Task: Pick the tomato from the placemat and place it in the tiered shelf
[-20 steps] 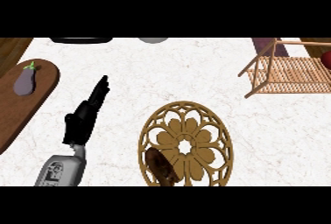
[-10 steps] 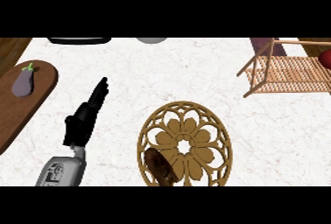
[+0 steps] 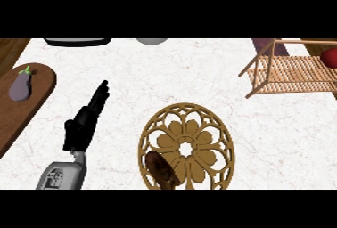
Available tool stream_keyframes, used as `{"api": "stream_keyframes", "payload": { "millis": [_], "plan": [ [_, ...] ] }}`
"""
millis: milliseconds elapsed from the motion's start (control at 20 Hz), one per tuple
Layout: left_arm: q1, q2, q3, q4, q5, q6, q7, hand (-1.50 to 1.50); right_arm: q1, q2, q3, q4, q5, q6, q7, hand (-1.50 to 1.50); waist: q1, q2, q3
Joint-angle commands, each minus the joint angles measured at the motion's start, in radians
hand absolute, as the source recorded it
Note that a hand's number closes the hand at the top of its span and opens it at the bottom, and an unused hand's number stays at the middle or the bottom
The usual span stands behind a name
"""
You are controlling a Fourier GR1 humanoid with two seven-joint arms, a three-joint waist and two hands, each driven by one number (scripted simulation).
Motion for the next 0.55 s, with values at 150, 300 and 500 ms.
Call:
{"api": "stream_keyframes", "payload": {
  "millis": [150,300,500],
  "plan": [
    [0.081,0.022,-0.003,-0.066,0.015,-0.033,-0.032,0.0,0.259,-0.16,-0.109,0.166,-0.06,0.25,-0.09,-1.5,0.002,0.001,0.002],
    [0.067,0.008,-0.002,-0.046,0.012,-0.021,-0.019,0.0,0.365,-0.208,-0.128,0.218,-0.052,0.307,-0.167,-1.5,0.001,0.002,0.003],
    [0.067,0.025,0.033,0.011,0.025,-0.027,-0.068,0.0,0.486,-0.242,-0.203,0.31,-0.105,0.464,-0.25,-1.5,-0.013,0.003,0.005]
  ]
}}
